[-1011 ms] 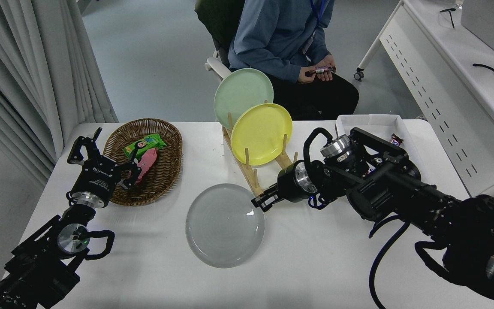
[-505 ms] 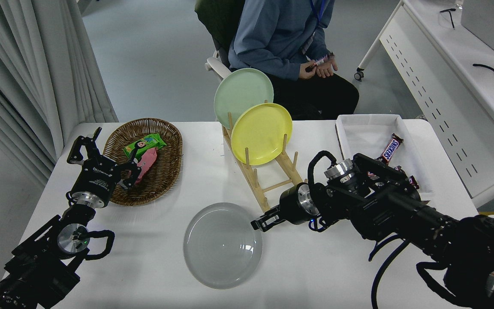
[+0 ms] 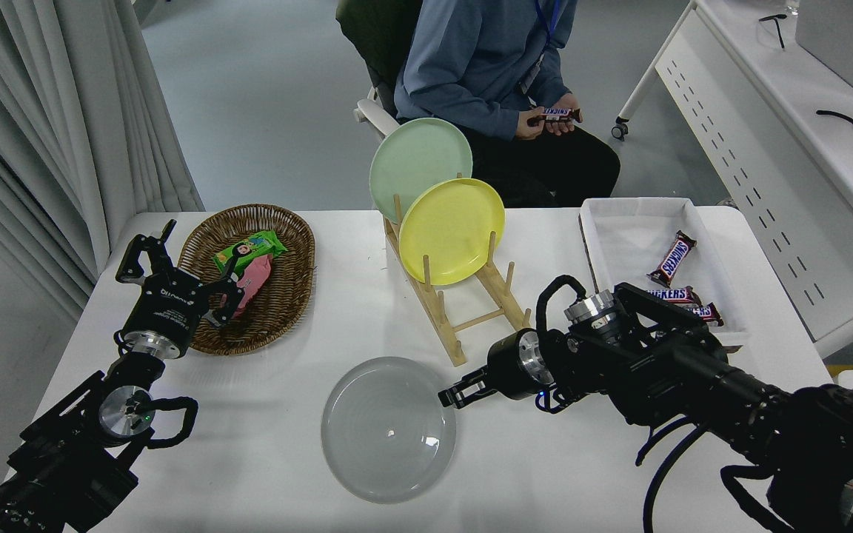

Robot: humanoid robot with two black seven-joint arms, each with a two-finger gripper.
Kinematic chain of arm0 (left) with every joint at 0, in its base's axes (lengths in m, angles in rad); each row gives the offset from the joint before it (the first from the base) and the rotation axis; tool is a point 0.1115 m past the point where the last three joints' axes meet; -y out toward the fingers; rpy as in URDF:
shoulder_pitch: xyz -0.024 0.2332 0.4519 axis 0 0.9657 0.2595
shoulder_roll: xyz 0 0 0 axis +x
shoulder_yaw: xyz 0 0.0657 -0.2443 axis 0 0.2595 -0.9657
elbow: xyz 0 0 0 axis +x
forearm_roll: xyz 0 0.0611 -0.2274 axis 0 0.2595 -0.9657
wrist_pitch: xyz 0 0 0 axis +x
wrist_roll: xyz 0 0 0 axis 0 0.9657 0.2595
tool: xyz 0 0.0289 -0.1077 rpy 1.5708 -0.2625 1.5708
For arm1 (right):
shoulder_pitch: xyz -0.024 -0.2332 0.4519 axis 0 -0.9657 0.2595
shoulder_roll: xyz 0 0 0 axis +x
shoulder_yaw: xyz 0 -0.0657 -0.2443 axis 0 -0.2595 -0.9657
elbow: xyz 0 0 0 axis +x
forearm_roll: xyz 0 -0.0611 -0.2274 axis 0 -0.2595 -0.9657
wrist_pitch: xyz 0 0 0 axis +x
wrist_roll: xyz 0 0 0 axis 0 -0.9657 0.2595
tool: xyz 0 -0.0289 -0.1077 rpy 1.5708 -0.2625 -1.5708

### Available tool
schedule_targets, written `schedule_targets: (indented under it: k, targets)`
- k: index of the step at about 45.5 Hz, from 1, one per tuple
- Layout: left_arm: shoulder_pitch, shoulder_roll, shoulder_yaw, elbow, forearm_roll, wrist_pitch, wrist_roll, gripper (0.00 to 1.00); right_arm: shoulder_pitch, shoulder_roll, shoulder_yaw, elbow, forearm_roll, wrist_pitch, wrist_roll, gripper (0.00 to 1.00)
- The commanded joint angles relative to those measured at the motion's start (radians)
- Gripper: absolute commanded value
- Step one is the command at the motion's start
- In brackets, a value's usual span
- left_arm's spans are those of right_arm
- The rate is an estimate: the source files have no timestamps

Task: Place the plate on the table

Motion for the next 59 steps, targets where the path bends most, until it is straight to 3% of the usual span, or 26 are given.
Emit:
schedule_targets:
  k: [1,59]
  targets:
    - [0.000,0.000,0.000,0.001,0.000,0.000,0.000,1.00,-0.002,0.000,0.018,-0.003,0.004,0.000,0.002,0.00]
    - [0.000,0.000,0.000,0.001,0.000,0.000,0.000,1.00,-0.039,0.000,0.026,-0.052,-0.014,0.000,-0.004,0.00]
